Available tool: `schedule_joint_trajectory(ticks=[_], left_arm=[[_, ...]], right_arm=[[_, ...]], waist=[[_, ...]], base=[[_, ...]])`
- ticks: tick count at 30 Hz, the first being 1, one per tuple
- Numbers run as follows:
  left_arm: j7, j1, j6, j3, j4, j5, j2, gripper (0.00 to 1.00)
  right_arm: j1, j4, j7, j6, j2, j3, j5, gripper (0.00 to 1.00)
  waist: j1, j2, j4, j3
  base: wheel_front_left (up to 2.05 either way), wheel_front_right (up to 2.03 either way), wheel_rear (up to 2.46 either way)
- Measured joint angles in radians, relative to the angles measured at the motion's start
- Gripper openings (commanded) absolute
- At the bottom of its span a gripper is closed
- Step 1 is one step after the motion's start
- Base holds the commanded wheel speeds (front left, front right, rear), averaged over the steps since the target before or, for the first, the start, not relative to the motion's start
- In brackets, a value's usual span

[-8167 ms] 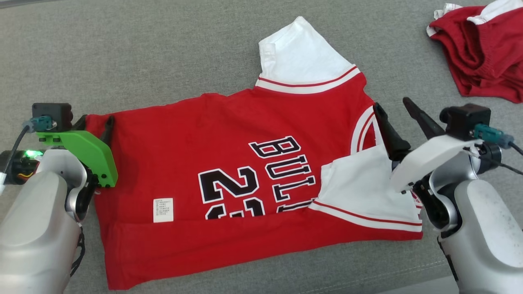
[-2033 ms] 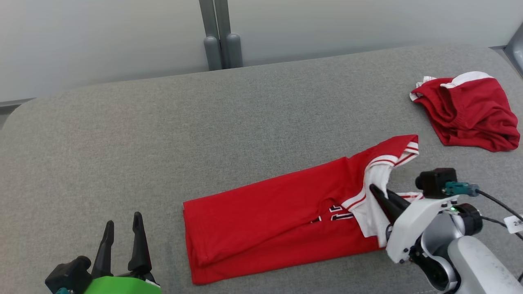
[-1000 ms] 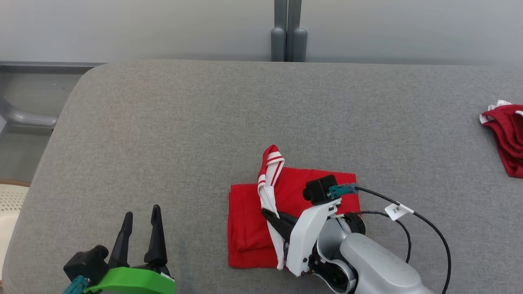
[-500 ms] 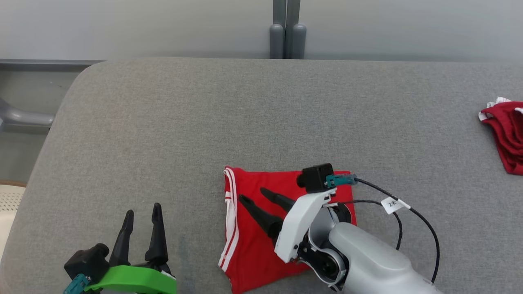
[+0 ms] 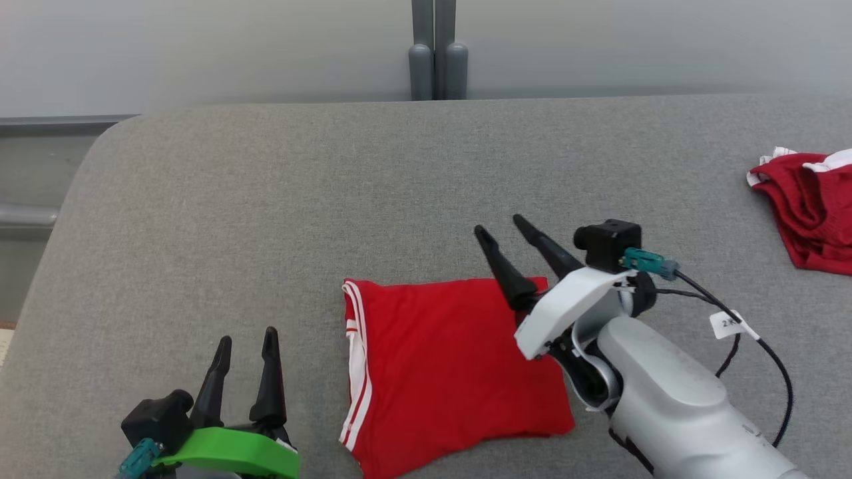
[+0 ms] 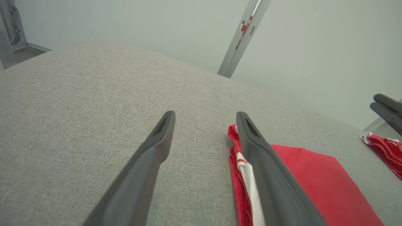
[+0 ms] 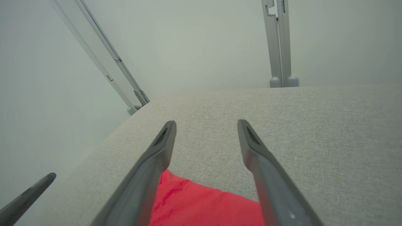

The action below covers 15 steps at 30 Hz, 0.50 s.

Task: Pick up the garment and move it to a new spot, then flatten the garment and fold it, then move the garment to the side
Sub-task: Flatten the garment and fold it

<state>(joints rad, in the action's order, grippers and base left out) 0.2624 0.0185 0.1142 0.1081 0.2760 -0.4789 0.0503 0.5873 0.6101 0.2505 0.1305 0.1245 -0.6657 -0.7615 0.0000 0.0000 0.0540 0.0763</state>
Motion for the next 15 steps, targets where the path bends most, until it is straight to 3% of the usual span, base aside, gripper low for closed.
schedule_joint_trajectory(ticks=[3, 10, 15], left_arm=[[0.000, 0.015, 0.001, 0.012, 0.001, 0.007, 0.000, 1.00], [0.000, 0.023, 0.000, 0.022, 0.001, 0.026, 0.001, 1.00], [0.000, 0.008, -0.004, 0.026, -0.001, 0.027, 0.000, 1.00]], right_arm=[[-0.034, -0.010, 0.008, 0.000, 0.012, 0.101, 0.095, 1.00], [-0.260, -0.223, 0.012, 0.000, -0.021, 0.426, 0.377, 1.00], [-0.403, -0.336, 0.012, 0.000, -0.055, 0.555, 0.495, 1.00]], waist=[[0.0000, 0.0000, -0.009, -0.008], [0.0000, 0.0000, -0.035, -0.035], [0.0000, 0.0000, -0.047, -0.056]], base=[[0.00, 0.00, 0.00], [0.00, 0.00, 0.00], [0.00, 0.00, 0.00]])
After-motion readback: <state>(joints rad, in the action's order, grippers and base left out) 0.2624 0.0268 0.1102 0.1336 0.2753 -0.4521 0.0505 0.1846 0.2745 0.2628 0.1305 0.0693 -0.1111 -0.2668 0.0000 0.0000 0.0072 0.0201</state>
